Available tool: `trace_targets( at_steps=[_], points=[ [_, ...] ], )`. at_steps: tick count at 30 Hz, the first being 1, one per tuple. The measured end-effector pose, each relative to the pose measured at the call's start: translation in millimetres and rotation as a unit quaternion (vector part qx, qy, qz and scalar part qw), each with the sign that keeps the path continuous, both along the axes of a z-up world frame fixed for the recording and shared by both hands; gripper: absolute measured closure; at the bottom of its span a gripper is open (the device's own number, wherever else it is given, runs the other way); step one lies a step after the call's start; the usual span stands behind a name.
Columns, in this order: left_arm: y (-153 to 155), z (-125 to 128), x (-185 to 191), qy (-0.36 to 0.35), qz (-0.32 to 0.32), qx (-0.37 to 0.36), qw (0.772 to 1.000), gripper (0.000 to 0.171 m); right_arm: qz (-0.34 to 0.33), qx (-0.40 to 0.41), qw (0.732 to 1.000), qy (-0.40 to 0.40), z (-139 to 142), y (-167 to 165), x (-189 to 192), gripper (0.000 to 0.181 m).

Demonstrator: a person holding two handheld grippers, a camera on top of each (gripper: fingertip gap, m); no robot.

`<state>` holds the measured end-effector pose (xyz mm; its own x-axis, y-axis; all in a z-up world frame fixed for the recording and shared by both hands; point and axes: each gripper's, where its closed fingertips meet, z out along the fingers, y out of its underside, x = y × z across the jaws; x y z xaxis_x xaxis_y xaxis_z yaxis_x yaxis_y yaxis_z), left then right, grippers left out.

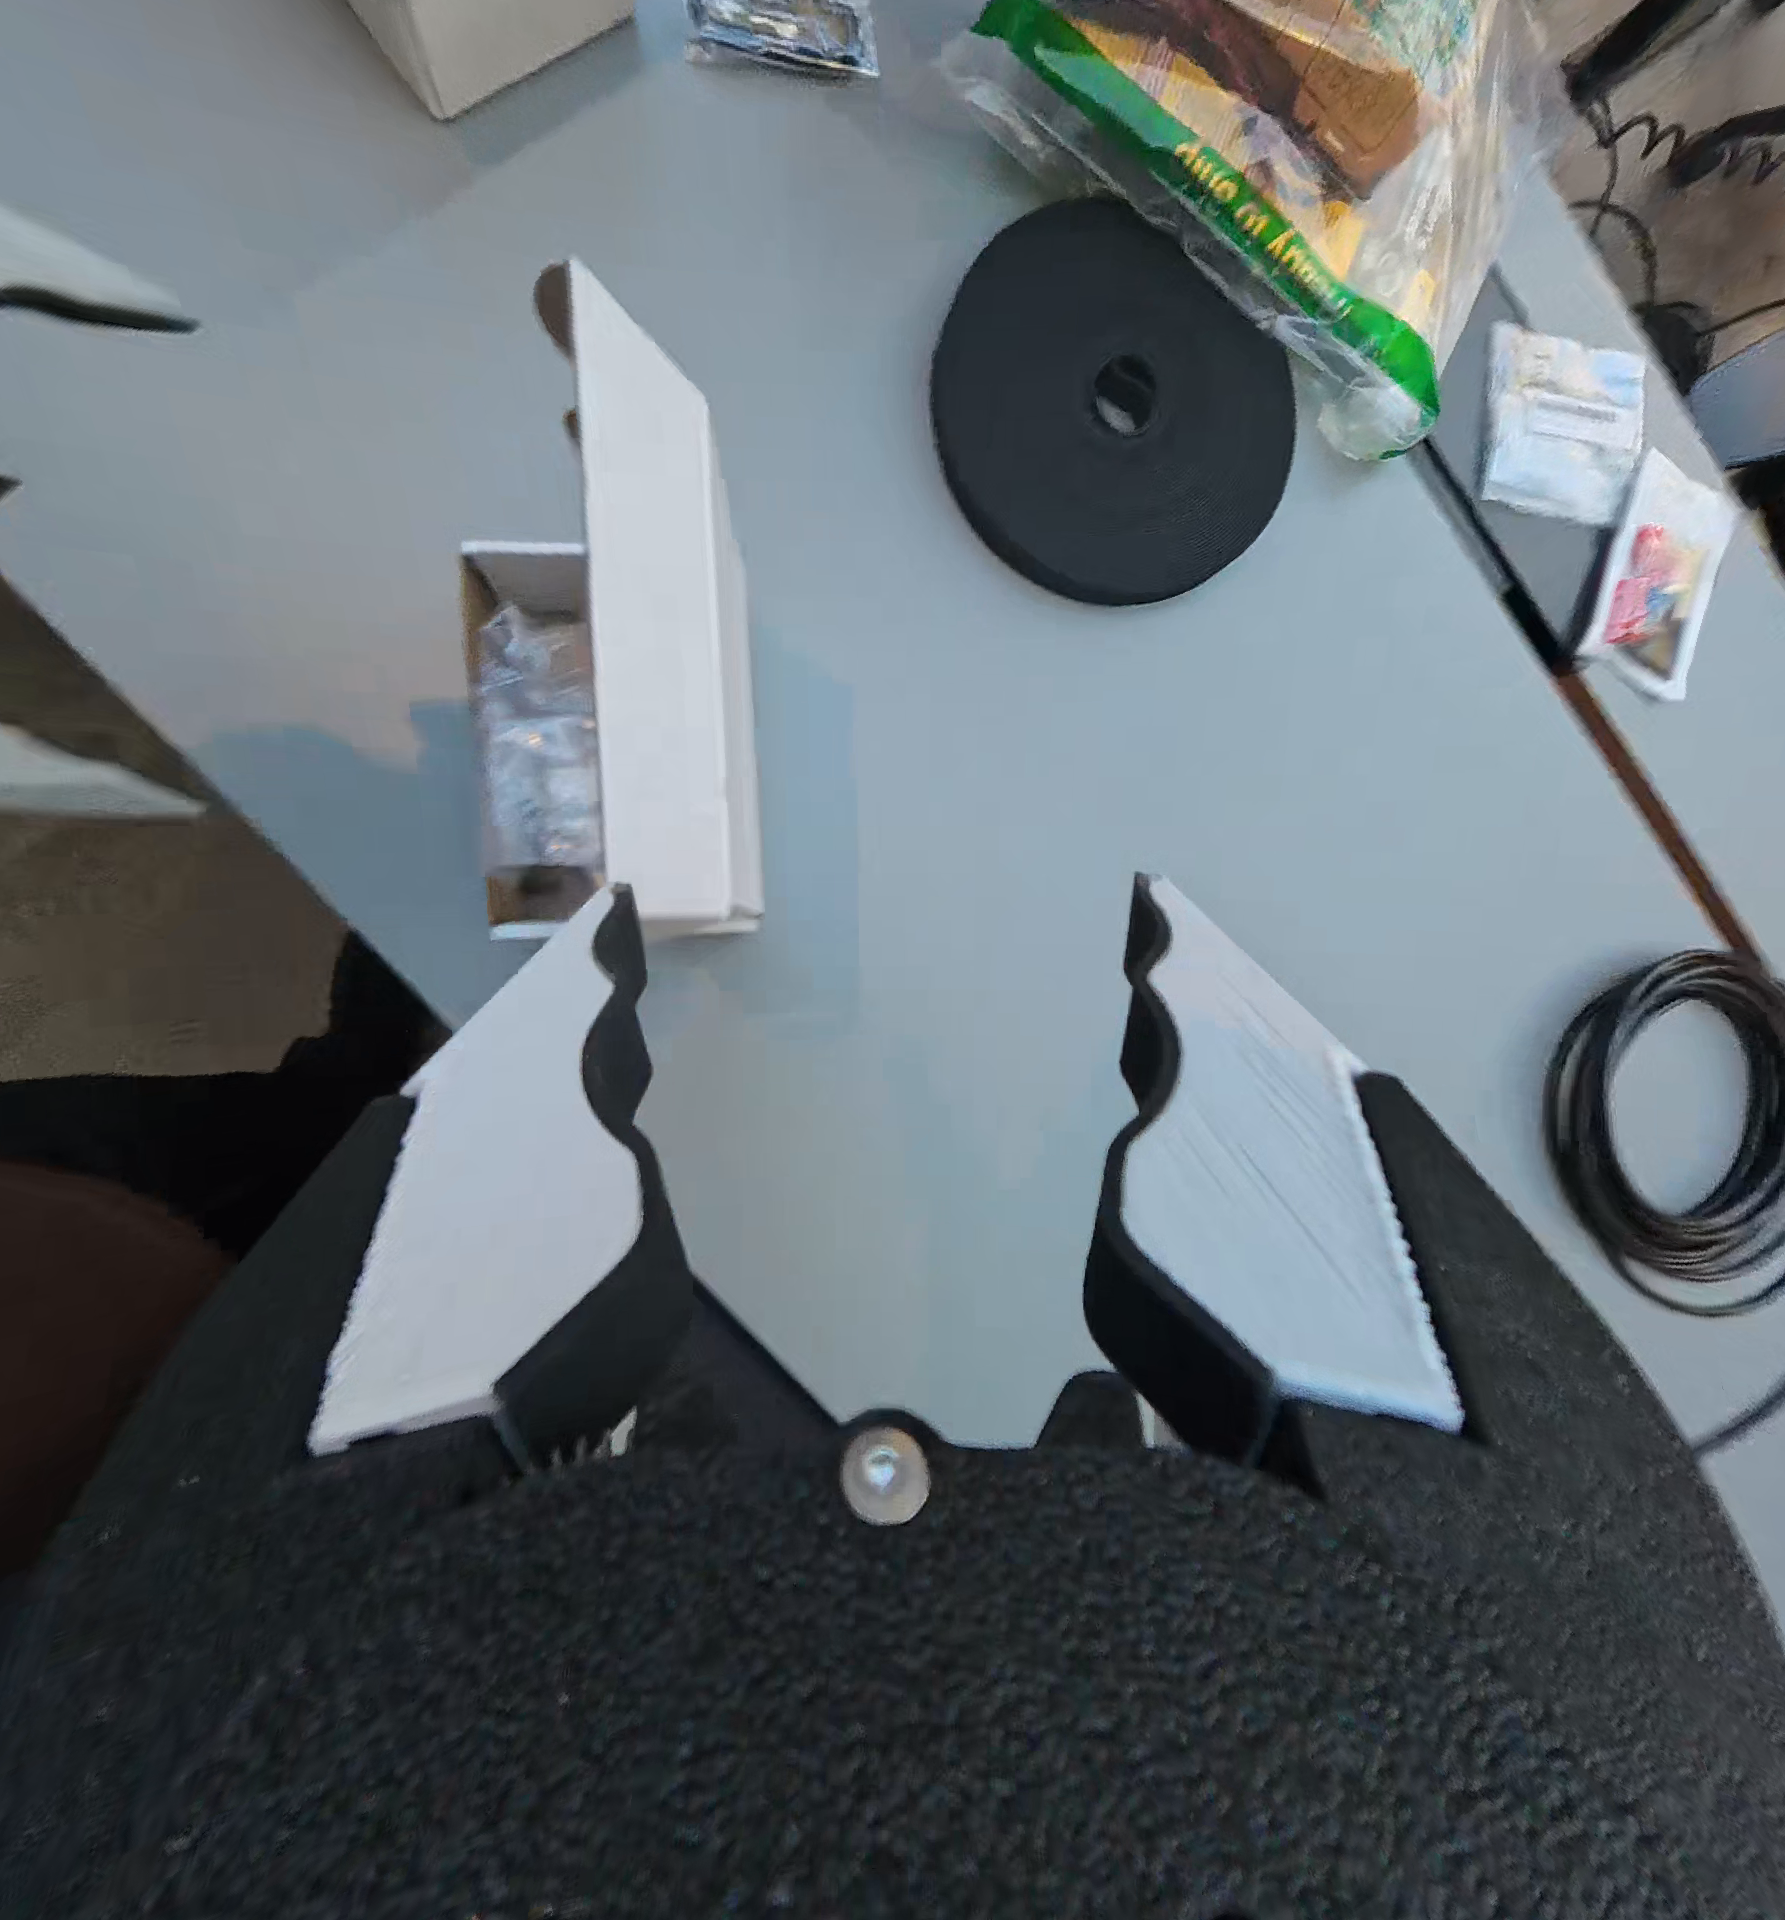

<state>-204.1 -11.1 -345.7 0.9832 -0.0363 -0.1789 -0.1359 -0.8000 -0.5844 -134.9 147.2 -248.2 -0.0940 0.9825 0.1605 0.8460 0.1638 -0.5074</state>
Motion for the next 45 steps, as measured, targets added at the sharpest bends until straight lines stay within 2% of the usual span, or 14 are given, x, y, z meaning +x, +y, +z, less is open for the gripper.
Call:
trace_targets(
  at_steps=[3,7,10,13,16,19,22,26,28,32,34,38,41,45],
  points=[
    [-0.5,-20.6,-11.3,-0.037,-0.040,-0.022,0.998,0.059,0.012,-0.100,0.994,-0.049,-25.3,-47.5,31.4,0.090],
    [15.8,-46.0,-29.8,-0.061,-0.026,-0.055,0.996,0.063,-0.019,-0.088,0.991,-0.104,-78.8,-49.5,48.2,0.088],
    [35.3,-35.2,-30.1,-0.047,-0.043,-0.045,0.997,0.064,-0.029,-0.102,0.986,-0.126,-85.2,-54.1,60.2,0.099],
    [38.3,-19.8,-36.9,-0.008,-0.062,-0.048,0.997,0.067,0.048,-0.156,0.977,-0.136,-79.2,-94.1,72.6,0.139],
    [44.8,-12.2,-62.6,0.051,-0.064,-0.041,0.996,0.083,0.102,-0.174,0.969,-0.141,-88.2,-116.7,60.9,0.141],
    [56.0,-6.6,-84.5,0.049,-0.036,-0.066,0.996,0.079,0.063,-0.076,0.991,-0.091,-87.3,-72.0,16.9,0.131],
    [74.0,6.4,-91.7,0.037,-0.004,-0.044,0.998,0.081,-0.002,0.020,0.998,-0.060,-83.4,3.9,-17.0,0.133],
    [69.3,-9.2,-75.3,0.003,0.048,-0.067,0.997,0.076,-0.034,0.068,0.996,-0.054,-86.2,84.4,-50.2,0.128],
    [57.7,-16.6,-62.1,0.000,0.076,-0.067,0.995,0.076,-0.049,0.074,0.994,-0.058,-80.2,101.5,-56.1,0.117],
    [28.5,-20.5,-23.9,-0.025,0.098,-0.064,0.993,0.067,-0.028,-0.037,0.999,-0.017,-60.8,42.5,-36.1,0.116],
    [12.8,-18.5,-18.3,0.004,0.121,-0.063,0.991,0.061,0.008,-0.093,0.995,-0.030,-68.9,-8.6,-0.9,0.110],
    [0.6,-19.1,37.4,-0.071,0.128,-0.029,0.989,0.058,0.102,-0.102,0.987,-0.074,-96.7,-63.3,58.4,0.097],
    [12.9,-23.3,42.3,-0.015,0.117,0.009,0.993,0.057,0.124,-0.087,0.984,-0.091,-121.8,-67.9,61.6,0.092],
    [47.2,-16.8,19.9,0.022,0.130,0.027,0.991,0.057,0.092,-0.032,0.994,-0.046,-131.4,-45.9,17.8,0.086]
  ],
)
